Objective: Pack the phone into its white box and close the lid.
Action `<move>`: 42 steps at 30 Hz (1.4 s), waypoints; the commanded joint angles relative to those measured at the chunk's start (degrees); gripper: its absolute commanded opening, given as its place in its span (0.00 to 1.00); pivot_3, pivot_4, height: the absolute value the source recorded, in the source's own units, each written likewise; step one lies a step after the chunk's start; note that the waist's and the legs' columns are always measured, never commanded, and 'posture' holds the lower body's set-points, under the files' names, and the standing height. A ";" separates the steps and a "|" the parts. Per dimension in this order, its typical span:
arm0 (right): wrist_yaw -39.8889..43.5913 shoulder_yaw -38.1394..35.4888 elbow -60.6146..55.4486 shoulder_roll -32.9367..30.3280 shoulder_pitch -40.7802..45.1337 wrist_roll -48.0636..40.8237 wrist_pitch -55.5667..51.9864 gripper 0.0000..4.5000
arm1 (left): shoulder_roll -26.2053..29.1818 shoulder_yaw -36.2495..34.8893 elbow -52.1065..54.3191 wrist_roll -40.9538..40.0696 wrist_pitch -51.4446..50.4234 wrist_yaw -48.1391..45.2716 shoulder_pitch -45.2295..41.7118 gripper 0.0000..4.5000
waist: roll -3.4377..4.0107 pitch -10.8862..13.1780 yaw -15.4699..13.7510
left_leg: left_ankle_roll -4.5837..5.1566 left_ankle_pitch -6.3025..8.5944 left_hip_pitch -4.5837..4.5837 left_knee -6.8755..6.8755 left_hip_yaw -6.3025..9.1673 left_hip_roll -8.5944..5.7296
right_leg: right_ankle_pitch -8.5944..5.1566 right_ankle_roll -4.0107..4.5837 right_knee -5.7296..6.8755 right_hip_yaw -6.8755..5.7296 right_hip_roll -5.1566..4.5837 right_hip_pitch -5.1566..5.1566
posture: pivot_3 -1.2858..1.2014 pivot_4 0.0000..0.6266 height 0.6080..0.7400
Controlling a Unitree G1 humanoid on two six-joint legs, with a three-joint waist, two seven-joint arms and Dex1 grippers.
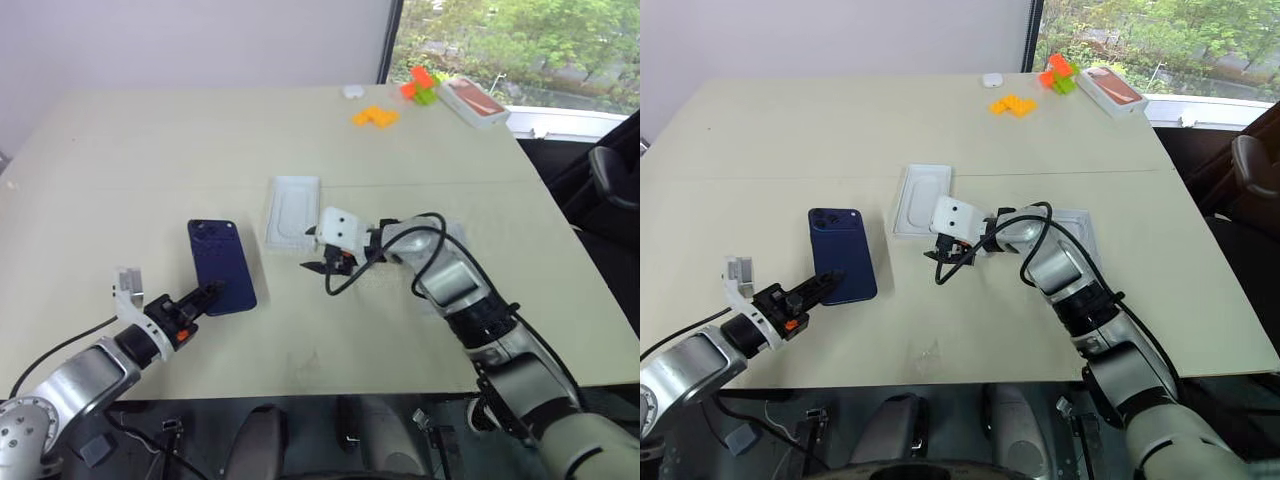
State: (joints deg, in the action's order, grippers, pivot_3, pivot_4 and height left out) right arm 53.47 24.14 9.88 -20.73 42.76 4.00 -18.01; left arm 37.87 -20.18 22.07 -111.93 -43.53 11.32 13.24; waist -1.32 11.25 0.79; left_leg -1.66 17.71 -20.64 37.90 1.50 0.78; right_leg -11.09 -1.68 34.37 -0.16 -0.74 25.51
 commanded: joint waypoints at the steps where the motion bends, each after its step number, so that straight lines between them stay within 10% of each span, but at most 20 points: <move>1: -0.35 -0.11 4.97 1.94 3.51 0.72 3.82 0.74 | 0.92 -2.49 1.07 -1.07 -0.26 -1.63 -0.46 0.00 | 0.00 0.00 0.01 | 0.00 0.00 -0.04 0.00 0.00 0.00 | 0.03 0.03 -0.02 0.01 -0.02 0.02 | 0.52 0.24 0.95; 8: 0.93 0.92 13.15 3.88 5.55 2.20 8.54 0.74 | 0.05 -2.19 2.49 -1.07 0.44 -0.75 0.10 0.00 | 0.00 0.00 0.00 | 0.00 0.00 -0.20 0.00 0.01 -0.05 | 0.05 0.05 -0.06 0.01 -0.09 0.10 | 0.52 0.24 0.95; 15: 1.88 1.28 13.24 2.65 4.86 4.07 11.33 0.02 | -1.09 -1.13 2.93 -1.07 1.23 1.02 -1.34 0.00 | 0.00 0.00 -0.04 | 0.00 0.00 -0.18 0.03 0.02 -0.06 | 0.05 0.05 -0.02 0.01 -0.08 0.10 | 0.52 0.24 0.95; 39: 12.48 -1.82 -34.24 -16.78 -20.54 -5.78 -7.21 0.02 | -3.10 4.54 3.50 -1.07 -1.83 2.89 -11.62 0.00 | -0.03 -0.01 -0.08 | 0.00 0.00 0.22 0.12 0.00 -0.06 | -0.03 -0.12 0.12 -0.01 0.00 -0.16 | 0.52 0.24 0.95; 42: 12.24 -1.50 -34.60 -16.75 -20.25 -6.15 -8.58 0.19 | -4.11 7.04 4.02 -1.07 -2.13 3.75 -12.96 0.00 | -0.04 -0.01 -0.13 | -0.01 -0.01 0.22 0.12 0.02 -0.06 | -0.03 -0.11 0.18 -0.01 0.02 -0.17 | 0.52 0.24 0.95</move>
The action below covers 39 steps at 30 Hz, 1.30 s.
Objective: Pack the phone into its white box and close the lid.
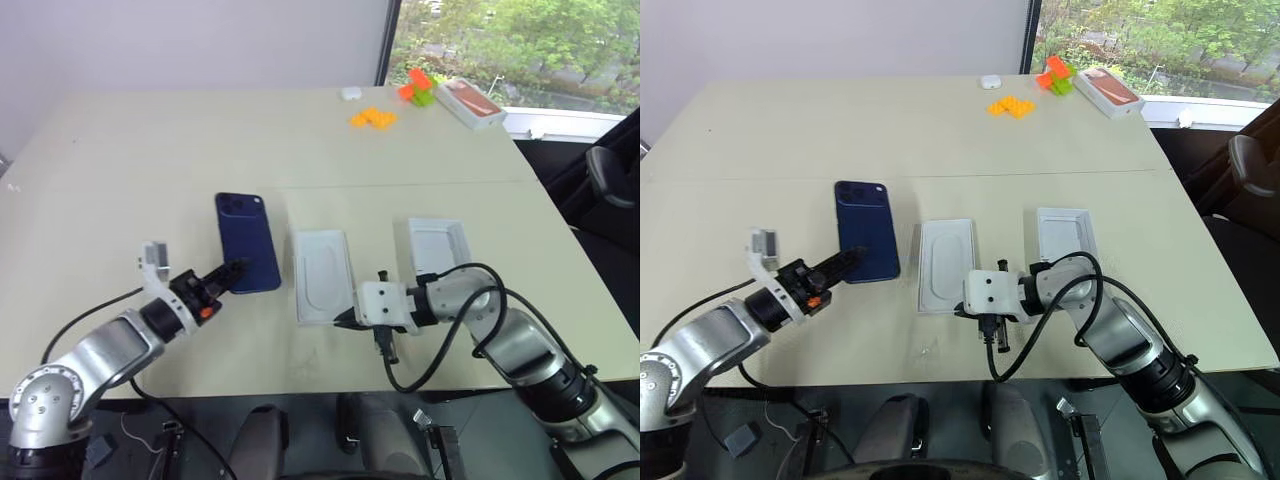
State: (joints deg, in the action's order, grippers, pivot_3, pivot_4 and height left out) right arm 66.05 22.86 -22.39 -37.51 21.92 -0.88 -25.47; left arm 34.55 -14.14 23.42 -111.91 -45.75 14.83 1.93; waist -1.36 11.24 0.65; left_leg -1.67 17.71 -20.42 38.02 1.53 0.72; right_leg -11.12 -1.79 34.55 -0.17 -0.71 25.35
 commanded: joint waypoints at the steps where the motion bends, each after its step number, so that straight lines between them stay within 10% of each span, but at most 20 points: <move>1: -1.08 -0.54 -2.67 0.17 0.65 -1.07 -0.82 0.30 | -1.53 2.27 2.99 -1.09 0.13 0.94 -2.22 0.00 | 0.00 0.00 -0.01 | 0.00 0.00 0.00 0.00 0.00 0.00 | 0.00 0.00 0.00 0.00 0.00 0.01 | 0.52 0.24 0.95; 3: -1.99 -1.47 -3.35 0.26 0.86 -1.36 -0.95 0.52 | -2.77 4.38 3.82 -1.09 0.17 2.02 -3.02 0.00 | 0.00 0.00 -0.06 | 0.00 0.00 -0.03 0.00 0.00 0.00 | 0.01 0.01 0.01 0.01 -0.01 0.01 | 0.52 0.24 0.95; 39: -4.57 -7.08 -2.51 -6.77 -0.31 -5.51 -2.00 0.52 | -9.56 16.18 -2.94 -1.09 -2.73 16.18 -11.14 0.00 | -0.01 -0.01 -0.16 | -0.02 -0.02 0.03 0.12 -0.02 -0.10 | 0.02 0.03 0.20 0.05 -0.06 -0.01 | 0.52 0.24 0.95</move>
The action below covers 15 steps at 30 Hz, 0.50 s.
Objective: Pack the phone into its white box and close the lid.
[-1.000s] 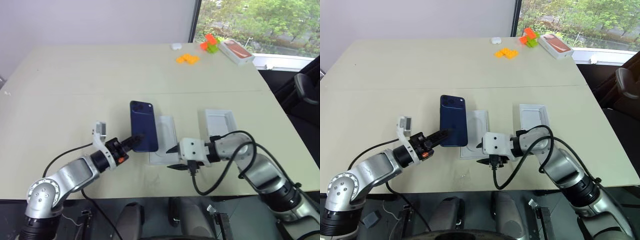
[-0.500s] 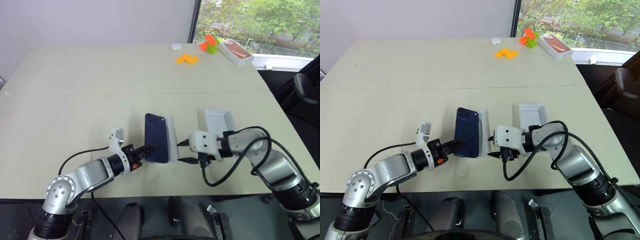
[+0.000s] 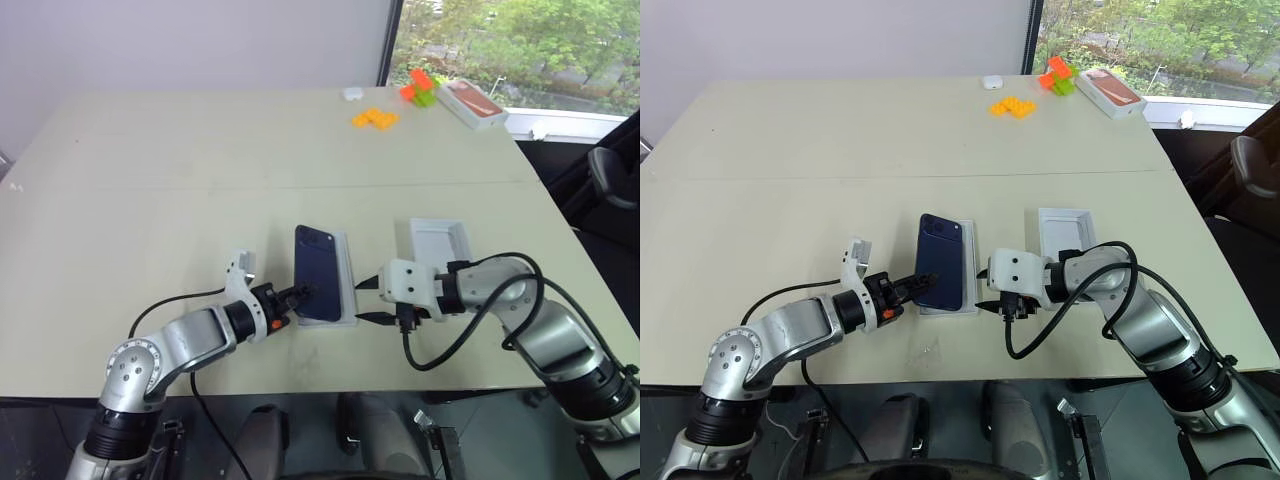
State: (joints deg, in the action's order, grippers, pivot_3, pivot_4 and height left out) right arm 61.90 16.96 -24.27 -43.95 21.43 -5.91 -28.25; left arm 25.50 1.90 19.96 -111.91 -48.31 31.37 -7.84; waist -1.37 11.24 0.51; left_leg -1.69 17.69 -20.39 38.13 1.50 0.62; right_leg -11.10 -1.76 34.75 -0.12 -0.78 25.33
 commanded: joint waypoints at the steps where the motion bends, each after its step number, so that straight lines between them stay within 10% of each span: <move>1: -0.51 -1.18 -0.64 -0.31 0.18 -0.49 0.81 0.52 | -0.62 0.32 0.20 -1.09 -0.16 -0.22 -1.70 0.00 | 0.00 0.00 -0.05 | 0.00 0.00 0.00 0.00 0.00 0.00 | 0.00 0.00 0.02 0.00 0.00 0.00 | 0.52 0.24 0.95; 15: -0.81 -1.19 -1.09 -0.28 0.54 -0.80 0.72 0.52 | -0.34 1.90 -1.48 -1.09 -0.13 -0.02 -3.55 0.00 | 0.00 0.00 -0.02 | -0.03 -0.02 0.04 0.10 0.01 -0.03 | -0.01 0.00 0.23 0.02 -0.01 0.01 | 0.52 0.24 0.95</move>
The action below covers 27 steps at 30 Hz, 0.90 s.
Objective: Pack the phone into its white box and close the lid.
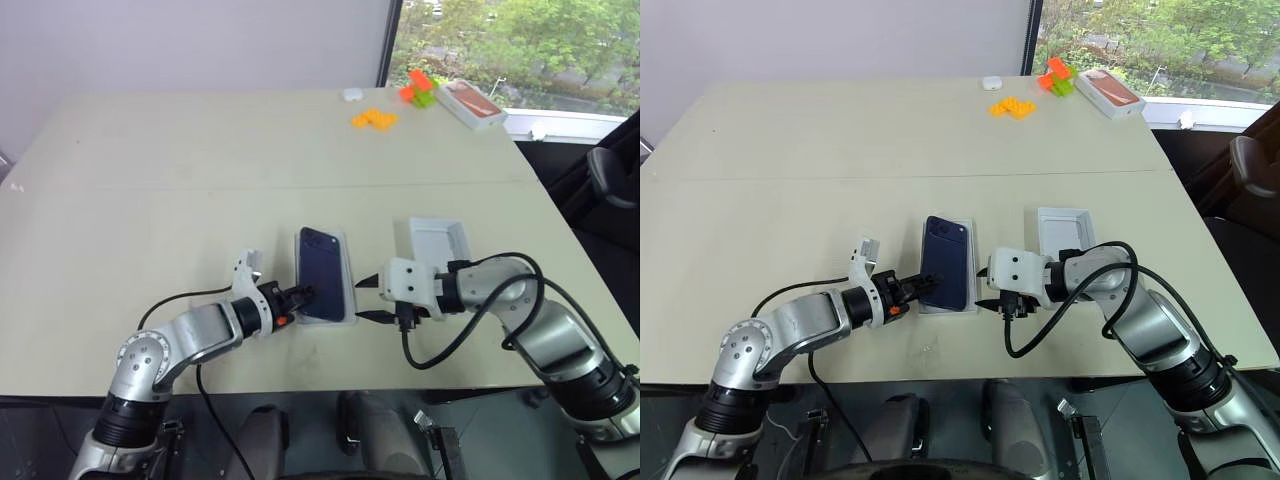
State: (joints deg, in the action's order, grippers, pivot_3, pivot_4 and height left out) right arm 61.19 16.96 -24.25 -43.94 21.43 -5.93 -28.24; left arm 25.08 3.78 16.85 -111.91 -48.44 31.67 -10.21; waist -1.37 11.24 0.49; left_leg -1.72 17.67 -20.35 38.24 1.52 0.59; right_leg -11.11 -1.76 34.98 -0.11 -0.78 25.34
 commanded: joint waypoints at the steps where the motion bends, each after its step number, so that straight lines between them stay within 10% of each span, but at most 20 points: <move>1: -0.08 -1.18 -1.12 -0.29 0.55 -0.79 0.73 0.52 | 0.23 0.09 1.65 -1.09 0.08 -0.24 -1.23 0.00 | 0.00 0.00 0.00 | 0.00 0.00 0.00 0.00 0.00 0.00 | 0.00 0.00 0.00 0.00 0.00 0.00 | 0.52 0.24 0.95; 5: -0.03 -1.13 -1.15 -0.30 0.60 -0.80 0.77 0.52 | 0.34 0.20 1.70 -1.09 0.37 -0.25 -1.31 0.00 | 0.00 0.00 0.00 | -0.01 -0.01 0.00 0.00 0.00 0.00 | 0.00 0.00 0.00 0.00 0.00 0.00 | 0.52 0.24 0.95; 14: 0.32 -0.99 -1.06 -0.42 1.08 -0.81 0.66 0.54 | 0.56 0.07 2.75 -1.09 0.31 -0.86 -0.89 0.97 | -0.01 -0.01 0.00 | -0.01 -0.01 0.01 0.00 0.00 0.00 | 0.00 0.00 0.00 0.00 -0.01 0.00 | 0.52 0.24 0.95; 27: 0.56 -0.35 -0.23 0.29 1.89 -0.58 1.25 0.54 | 7.33 -1.08 5.31 -1.09 -2.88 -3.89 1.13 0.99 | -0.01 -0.01 0.09 | -0.01 -0.01 0.03 0.00 0.00 0.01 | -0.01 0.00 0.03 0.00 0.01 0.00 | 0.52 0.24 0.95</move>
State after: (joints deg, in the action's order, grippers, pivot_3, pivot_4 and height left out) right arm 61.73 17.04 -23.79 -43.81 22.46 -5.96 -27.87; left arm 31.23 2.92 21.06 -112.85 -50.46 27.92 -9.25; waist -1.38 11.23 0.59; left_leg -1.73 17.66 -20.32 38.24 1.51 0.60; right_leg -11.12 -1.76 35.01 -0.11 -0.77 25.34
